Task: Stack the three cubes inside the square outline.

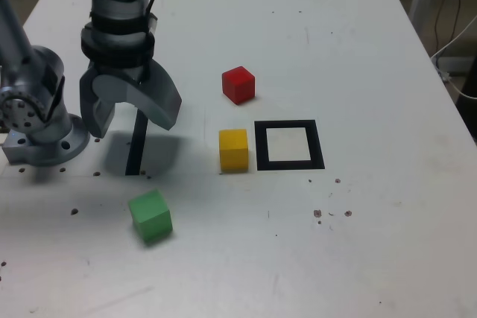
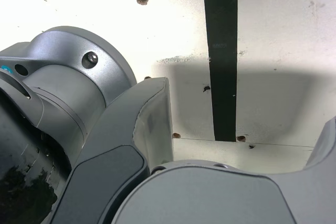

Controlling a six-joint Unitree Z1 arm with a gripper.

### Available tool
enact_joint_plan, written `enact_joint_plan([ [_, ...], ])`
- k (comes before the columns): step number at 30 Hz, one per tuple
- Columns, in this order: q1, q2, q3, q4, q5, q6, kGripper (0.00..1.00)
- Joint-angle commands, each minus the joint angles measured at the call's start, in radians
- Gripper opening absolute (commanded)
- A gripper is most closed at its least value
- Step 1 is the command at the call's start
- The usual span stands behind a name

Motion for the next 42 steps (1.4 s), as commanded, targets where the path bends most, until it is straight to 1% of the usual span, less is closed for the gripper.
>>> enact_joint_plan([
  [1,0.001,0.003,0.001,-0.001,-0.002,0.002,1.0],
  [25,0.002,-0.006,-0.006,0.0,0.004,0.002,1.0],
  [31,0.002,-0.005,-0.017,0.003,0.01,0.002,1.0],
  [36,0.003,0.017,-0.061,0.005,0.019,0.002,1.0],
  [42,0.015,0.054,-0.17,0.011,0.046,-0.015,1.0],
])
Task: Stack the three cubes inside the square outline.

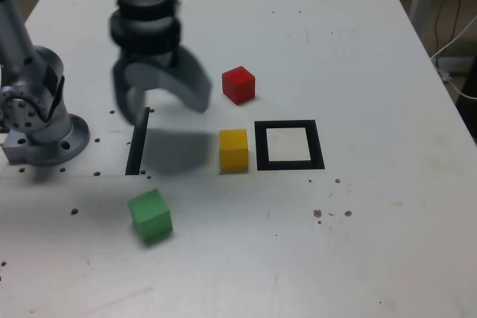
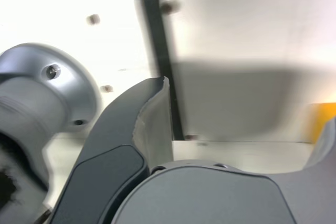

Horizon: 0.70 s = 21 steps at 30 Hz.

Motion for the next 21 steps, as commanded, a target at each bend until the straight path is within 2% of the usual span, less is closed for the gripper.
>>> enact_joint_plan([
  [1,0.003,0.011,-0.035,0.007,0.01,-0.016,1.0],
  [5,0.005,0.048,-0.14,0.041,0.044,-0.072,1.0],
  [9,0.026,0.095,-0.259,0.129,0.1,-0.145,1.0],
  [12,0.056,0.122,-0.321,0.191,0.13,-0.185,1.0],
  [16,0.099,0.163,-0.376,0.235,0.143,-0.219,1.0],
  [21,0.142,0.211,-0.406,0.24,0.14,-0.234,0.99],
])
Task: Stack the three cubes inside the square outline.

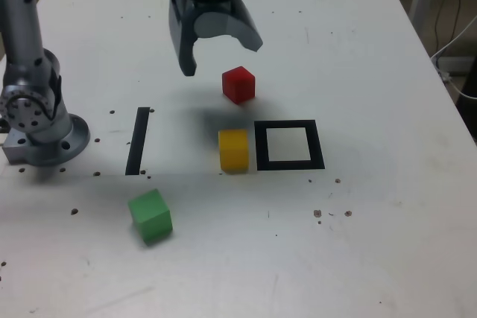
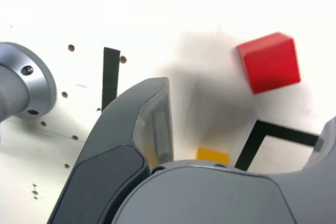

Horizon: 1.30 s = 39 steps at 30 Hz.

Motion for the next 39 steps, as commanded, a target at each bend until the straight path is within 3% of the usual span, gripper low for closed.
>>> enact_joint_plan([
  [1,0.016,0.024,-0.013,0.001,-0.003,-0.004,0.99],
  [16,0.1,0.187,-0.093,-0.003,-0.055,0.047,0.98],
  [28,0.187,0.301,-0.158,-0.016,-0.163,0.191,0.91],
  [34,0.227,0.357,-0.176,-0.016,-0.201,0.252,0.81],
  [39,0.244,0.369,-0.181,-0.012,-0.204,0.266,0.61],
])
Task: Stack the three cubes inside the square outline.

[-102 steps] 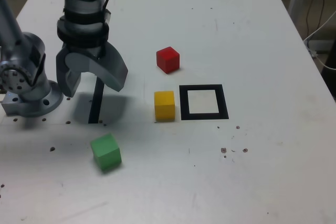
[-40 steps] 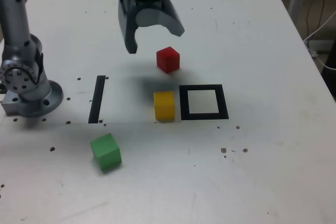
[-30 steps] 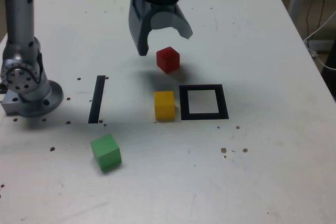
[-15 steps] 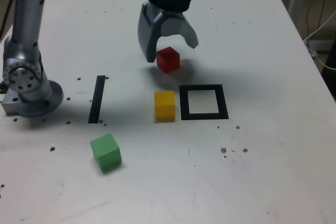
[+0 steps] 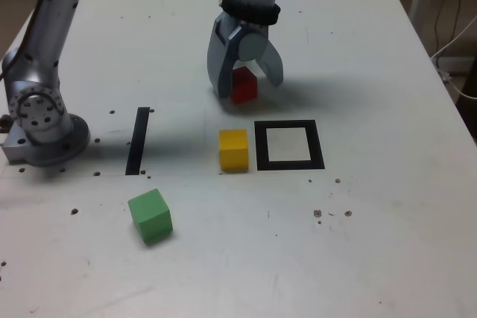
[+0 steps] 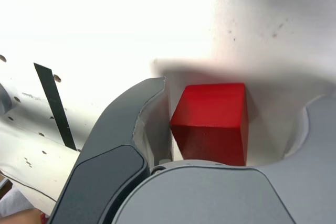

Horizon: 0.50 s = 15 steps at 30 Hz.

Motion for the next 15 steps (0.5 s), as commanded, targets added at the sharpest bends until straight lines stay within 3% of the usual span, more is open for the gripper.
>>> enact_joint_plan([
  [1,0.002,0.004,-0.005,0.003,0.002,0.002,0.56],
  [7,0.002,0.002,0.0,0.003,0.011,0.004,0.32],
  [15,-0.005,-0.004,0.005,0.003,0.013,0.006,0.27],
])
